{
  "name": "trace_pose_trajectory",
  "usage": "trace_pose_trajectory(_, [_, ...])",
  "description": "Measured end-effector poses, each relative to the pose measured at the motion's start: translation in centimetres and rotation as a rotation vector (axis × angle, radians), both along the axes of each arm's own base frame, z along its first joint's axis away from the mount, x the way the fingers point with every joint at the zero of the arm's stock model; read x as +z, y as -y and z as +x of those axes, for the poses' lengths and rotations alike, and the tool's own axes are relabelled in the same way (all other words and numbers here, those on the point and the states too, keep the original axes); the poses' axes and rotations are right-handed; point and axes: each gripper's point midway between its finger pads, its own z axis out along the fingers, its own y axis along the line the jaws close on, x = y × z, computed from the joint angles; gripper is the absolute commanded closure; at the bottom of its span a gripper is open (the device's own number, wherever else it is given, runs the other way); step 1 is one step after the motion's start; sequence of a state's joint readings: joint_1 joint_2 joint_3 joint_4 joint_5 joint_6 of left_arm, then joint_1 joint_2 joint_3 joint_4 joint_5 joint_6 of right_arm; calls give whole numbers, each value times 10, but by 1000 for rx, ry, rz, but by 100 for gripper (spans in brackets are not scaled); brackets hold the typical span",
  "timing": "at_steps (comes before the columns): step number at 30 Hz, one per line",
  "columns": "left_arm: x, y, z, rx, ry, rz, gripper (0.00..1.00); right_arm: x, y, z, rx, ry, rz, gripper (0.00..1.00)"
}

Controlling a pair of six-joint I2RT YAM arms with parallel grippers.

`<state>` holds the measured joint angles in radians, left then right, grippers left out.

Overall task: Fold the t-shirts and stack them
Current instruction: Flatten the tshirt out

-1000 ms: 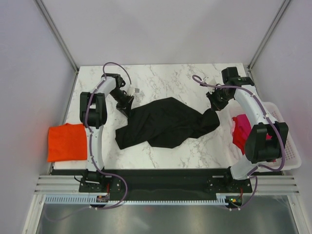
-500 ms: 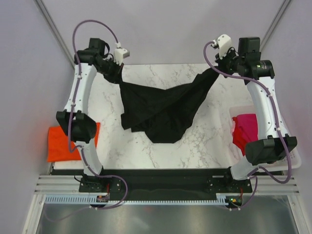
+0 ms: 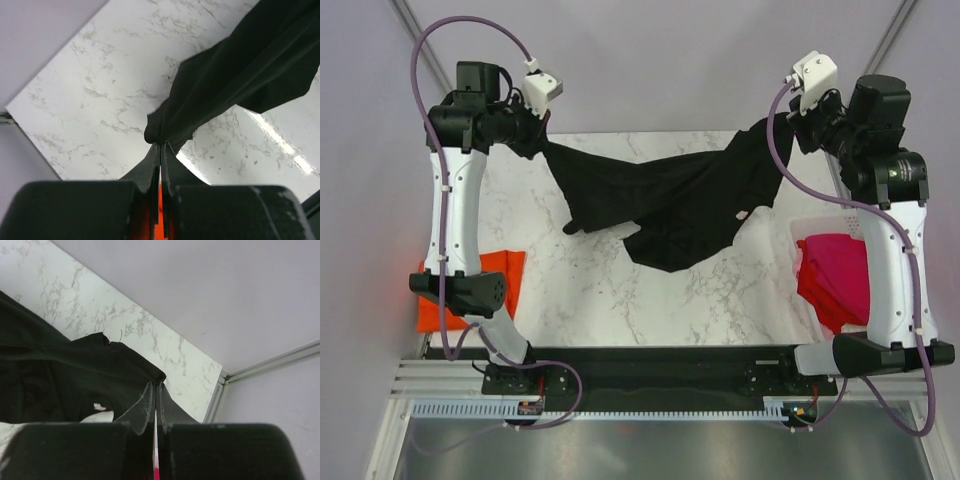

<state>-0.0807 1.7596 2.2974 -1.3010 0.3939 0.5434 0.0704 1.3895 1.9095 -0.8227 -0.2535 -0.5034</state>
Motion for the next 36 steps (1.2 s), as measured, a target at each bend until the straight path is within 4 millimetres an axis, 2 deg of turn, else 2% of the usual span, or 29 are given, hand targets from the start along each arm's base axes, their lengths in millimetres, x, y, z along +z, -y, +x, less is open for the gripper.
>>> trace_pose_trajectory(4, [40, -1, -9, 2, 128, -10, 98, 34, 1, -17, -5, 92, 26, 100])
trace_pose_trajectory(10, [120, -4, -49, 3, 397, -35, 98, 82, 3, -58, -7, 247, 56, 100])
trace_pose_trajectory(12, [130, -4, -53, 2, 437, -39, 98, 90, 3, -65, -6, 282, 57, 100])
trace_pose_trajectory(14, [124, -3, -51, -2, 428, -40, 98, 87, 3, -64, -4, 287, 54, 100])
trace_pose_trajectory(15, [113, -3, -44, -3, 403, -39, 98, 83, 3, -61, -2, 279, 51, 100])
trace_pose_trajectory(17, [80, -1, -25, -5, 313, -33, 98, 62, 1, -48, 4, 237, 42, 100])
trace_pose_trajectory(19, [33, 2, 4, -6, 189, -24, 98, 32, -1, -28, 8, 165, 34, 100])
trace_pose_trajectory(22, [-59, 6, 46, -6, -37, -8, 98, -21, -4, 4, 14, 39, 26, 100])
trace_pose_trajectory(24, [-119, 7, 63, -5, -179, 4, 97, -63, -6, 24, 16, -66, 21, 100])
trace_pose_trajectory(25, [-153, 8, 71, -4, -253, 11, 95, -86, -8, 35, 19, -123, 19, 100])
trace_pose_trajectory(26, [-178, 8, 75, -2, -310, 17, 88, -102, -9, 43, 19, -160, 18, 100])
trace_pose_trajectory(28, [-212, 7, 81, 1, -389, 26, 76, -132, -10, 58, 19, -229, 14, 100])
trace_pose_trajectory(29, [-227, 7, 87, 7, -419, 30, 62, -146, -10, 66, 17, -260, 12, 100])
trace_pose_trajectory(31, [-236, 7, 102, 25, -417, 31, 58, -164, -11, 77, 14, -295, 12, 100])
trace_pose_trajectory(33, [-233, 6, 109, 50, -401, 29, 58, -181, -12, 85, 11, -331, 15, 100])
trace_pose_trajectory(36, [-211, 7, 103, 67, -367, 8, 57, -191, -15, 90, 14, -349, 16, 100])
